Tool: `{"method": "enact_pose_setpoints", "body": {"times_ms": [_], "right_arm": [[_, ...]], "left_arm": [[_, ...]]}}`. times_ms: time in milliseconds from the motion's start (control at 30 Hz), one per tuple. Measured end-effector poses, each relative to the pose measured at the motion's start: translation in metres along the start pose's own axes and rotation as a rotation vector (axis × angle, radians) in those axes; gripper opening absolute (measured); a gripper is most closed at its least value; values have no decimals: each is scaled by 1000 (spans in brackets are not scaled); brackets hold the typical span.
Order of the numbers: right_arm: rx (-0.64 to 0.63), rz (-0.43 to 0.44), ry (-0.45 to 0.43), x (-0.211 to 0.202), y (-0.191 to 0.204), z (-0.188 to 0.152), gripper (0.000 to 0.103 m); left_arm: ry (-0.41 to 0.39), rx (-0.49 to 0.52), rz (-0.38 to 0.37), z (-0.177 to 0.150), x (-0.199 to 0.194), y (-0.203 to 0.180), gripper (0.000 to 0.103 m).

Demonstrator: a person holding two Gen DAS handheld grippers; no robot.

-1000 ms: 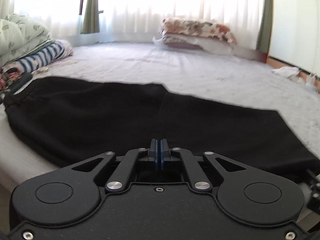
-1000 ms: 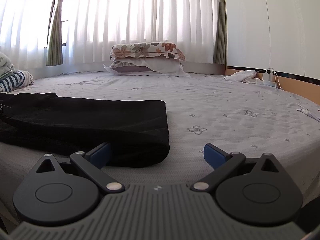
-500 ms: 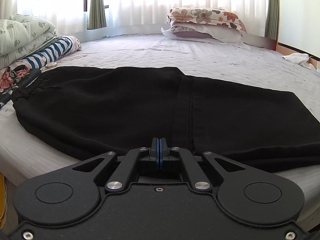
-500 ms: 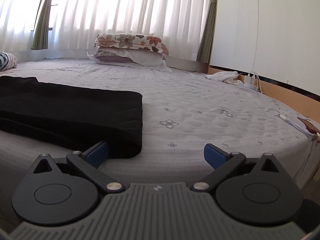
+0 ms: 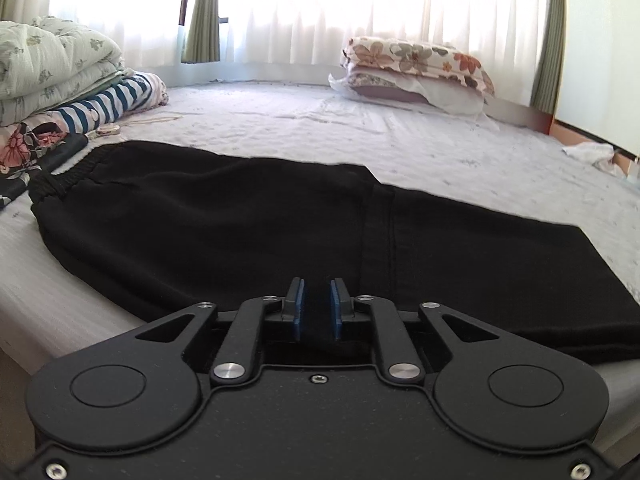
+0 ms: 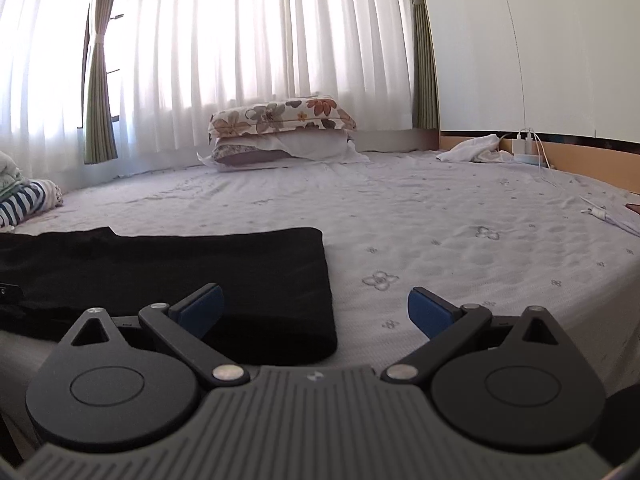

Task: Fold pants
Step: 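Close the left gripper on the black pants waistband and lift it, then fold the held waistband over the pants with left gripper, then open it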

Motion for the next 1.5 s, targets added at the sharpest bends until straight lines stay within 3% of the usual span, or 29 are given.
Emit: {"method": "enact_pose_setpoints", "body": {"times_ms": [33, 100, 267, 433, 533, 700, 967, 1133, 1233, 1300, 1500], "right_arm": [[3, 14, -3, 3, 5, 5, 103], [6, 47, 0, 11, 18, 12, 103], [-19, 140, 40, 38, 67, 23, 103], [-101, 205, 52, 65, 144, 26, 103], [-172, 214, 49, 75, 185, 22, 103], [-255, 163, 92, 88, 221, 7, 97], [-275, 156, 152, 93, 228, 1, 96], [-274, 169, 166, 97, 227, 3, 96], [-276, 169, 164, 96, 227, 2, 97], [-277, 172, 165, 97, 227, 2, 97], [-281, 176, 164, 97, 227, 1, 97]], "left_arm": [[-11, -12, 6, 3, -1, 6, 23], [-33, -45, 29, 9, -4, 20, 41], [-73, -149, 151, 24, -1, 68, 61], [-52, -263, 226, 35, 9, 119, 68], [-37, -281, 263, 42, 16, 138, 75], [-23, -310, 297, 47, 27, 152, 80], [-18, -382, 306, 50, 40, 169, 86], [-122, -593, 371, 48, 34, 198, 92], [-177, -738, 300, 44, 36, 221, 93], [-170, -806, 259, 44, 44, 236, 93], [-189, -870, 278, 51, 60, 261, 92]]}}
Point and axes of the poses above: each gripper's, at about its wrist camera, not at the fingertips, and x roughly the way its jaws point, y to its left, z to its top, the point moved 2 cm from there along x, roughly the way its jaws point, and after that the axes turned 13 degrees about y, right-handed, at the moved point
